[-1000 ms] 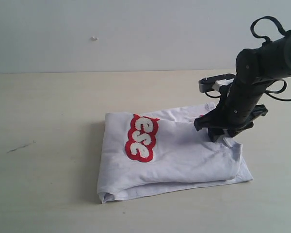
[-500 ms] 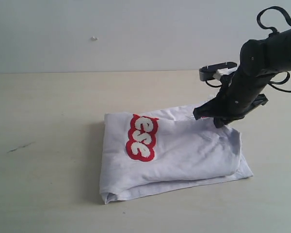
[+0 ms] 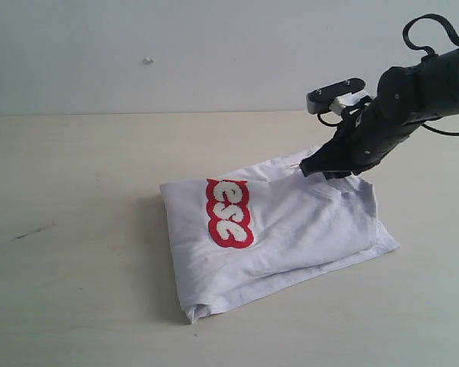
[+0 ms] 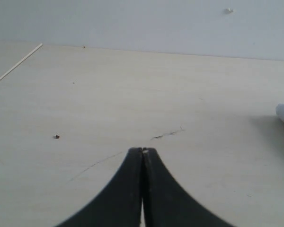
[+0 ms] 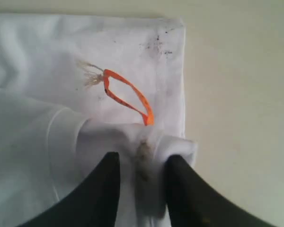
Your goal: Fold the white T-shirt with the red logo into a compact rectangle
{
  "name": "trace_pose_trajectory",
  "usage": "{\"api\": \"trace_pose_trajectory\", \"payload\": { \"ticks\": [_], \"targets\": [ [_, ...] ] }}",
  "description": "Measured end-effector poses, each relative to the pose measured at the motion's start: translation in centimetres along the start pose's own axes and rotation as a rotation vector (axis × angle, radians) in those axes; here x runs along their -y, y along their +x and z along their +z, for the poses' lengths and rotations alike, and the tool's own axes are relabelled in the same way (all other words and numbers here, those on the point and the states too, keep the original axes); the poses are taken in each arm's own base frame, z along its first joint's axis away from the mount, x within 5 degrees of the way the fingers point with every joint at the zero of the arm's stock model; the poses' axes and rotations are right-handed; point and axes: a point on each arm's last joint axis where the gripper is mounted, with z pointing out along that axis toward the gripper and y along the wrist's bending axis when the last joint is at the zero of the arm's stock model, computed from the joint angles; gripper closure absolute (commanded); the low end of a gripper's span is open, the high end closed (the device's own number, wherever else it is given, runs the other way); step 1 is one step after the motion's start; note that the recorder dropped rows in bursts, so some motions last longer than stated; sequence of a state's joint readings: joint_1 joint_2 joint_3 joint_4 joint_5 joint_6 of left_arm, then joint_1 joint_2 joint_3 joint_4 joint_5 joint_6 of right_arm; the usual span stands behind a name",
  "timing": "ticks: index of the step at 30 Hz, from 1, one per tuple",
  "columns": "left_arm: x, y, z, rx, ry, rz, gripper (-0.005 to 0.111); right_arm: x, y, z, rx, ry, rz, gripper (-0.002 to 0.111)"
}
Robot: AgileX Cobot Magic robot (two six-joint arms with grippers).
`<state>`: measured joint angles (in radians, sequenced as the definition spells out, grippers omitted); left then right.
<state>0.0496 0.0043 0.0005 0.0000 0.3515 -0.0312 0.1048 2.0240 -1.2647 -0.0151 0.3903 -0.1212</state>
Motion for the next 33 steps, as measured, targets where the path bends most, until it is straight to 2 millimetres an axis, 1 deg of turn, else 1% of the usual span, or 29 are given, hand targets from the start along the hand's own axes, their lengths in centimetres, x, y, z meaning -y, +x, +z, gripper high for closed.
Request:
{"api": "trace_pose_trajectory", "payload": {
  "ticks": [2,6,8,10,11,12,17,18,21,23,28,33],
  "targets": [
    [0.0,0.0,0.0,0.000,0.000,0.000,0.107,0.2,-0.4,-0.8,0.020,0.018,0.001,0.074],
    [0.0,0.0,0.0,0.000,0.000,0.000,0.107,1.0,-1.6,-4.1,0.094,0.095,0.016,0.074],
    [0.0,0.0,0.0,0.000,0.000,0.000,0.107,1.2,-1.8,-4.9,0.101,0.110,0.020,0.074],
    [0.0,0.0,0.0,0.000,0.000,0.000,0.107,1.2,-1.6,-5.0,0.075,0.118,0.035,0.075],
    [0.0,0.0,0.0,0.000,0.000,0.000,0.107,1.2,-1.4,-4.9,0.055,0.115,0.055,0.079],
    [0.0,0.0,0.0,0.000,0.000,0.000,0.107,1.1,-1.1,-4.5,0.034,0.103,0.078,0.084],
    [0.0,0.0,0.0,0.000,0.000,0.000,0.107,0.5,0.7,-1.4,-0.108,0.058,0.084,0.106],
    [0.0,0.0,0.0,0.000,0.000,0.000,0.107,0.5,1.1,-0.7,-0.138,0.054,0.079,0.108],
    [0.0,0.0,0.0,0.000,0.000,0.000,0.107,0.3,2.3,1.0,-0.223,0.047,0.078,0.108],
    [0.0,0.0,0.0,0.000,0.000,0.000,0.107,0.2,2.9,1.6,-0.259,0.042,0.083,0.108],
    [0.0,0.0,0.0,0.000,0.000,0.000,0.107,-0.1,3.2,1.6,-0.298,0.010,0.114,0.108],
    [0.0,0.0,0.0,0.000,0.000,0.000,0.107,-0.8,3.7,1.4,-0.360,-0.061,0.111,0.108]
  ]
}}
